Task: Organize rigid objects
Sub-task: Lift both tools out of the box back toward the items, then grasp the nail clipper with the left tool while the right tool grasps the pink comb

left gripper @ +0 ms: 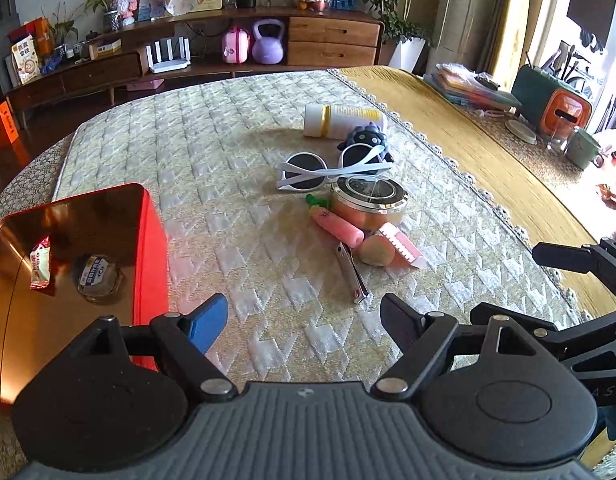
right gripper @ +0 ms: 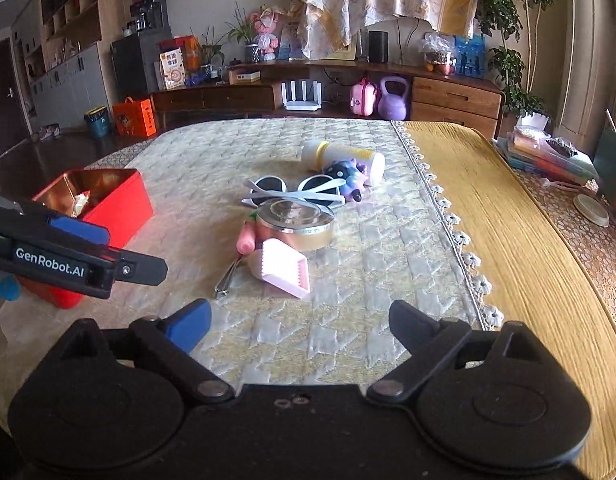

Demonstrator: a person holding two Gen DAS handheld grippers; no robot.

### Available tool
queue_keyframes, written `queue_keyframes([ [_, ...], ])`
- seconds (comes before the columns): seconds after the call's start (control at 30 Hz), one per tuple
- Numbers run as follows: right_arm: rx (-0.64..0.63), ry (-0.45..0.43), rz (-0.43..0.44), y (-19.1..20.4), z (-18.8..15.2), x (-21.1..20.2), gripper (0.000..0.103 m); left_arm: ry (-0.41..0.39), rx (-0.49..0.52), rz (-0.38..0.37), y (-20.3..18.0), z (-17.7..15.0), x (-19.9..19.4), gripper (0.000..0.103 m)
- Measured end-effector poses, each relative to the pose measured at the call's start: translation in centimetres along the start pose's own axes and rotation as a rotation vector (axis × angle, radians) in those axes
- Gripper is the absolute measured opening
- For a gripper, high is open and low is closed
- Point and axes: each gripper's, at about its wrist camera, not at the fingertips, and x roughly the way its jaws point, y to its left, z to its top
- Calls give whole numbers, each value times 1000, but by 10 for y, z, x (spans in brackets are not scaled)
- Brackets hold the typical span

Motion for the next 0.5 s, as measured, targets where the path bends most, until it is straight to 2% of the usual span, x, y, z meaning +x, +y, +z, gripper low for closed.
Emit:
queue_keyframes([
  [0.23, -56, 24, 11, 0, -3, 26, 84, 35, 24, 4, -16, 6, 31, 83],
  [0.5, -141, 28, -8, 6, -3, 47, 65, 74, 18, 27, -20, 9, 59, 83],
])
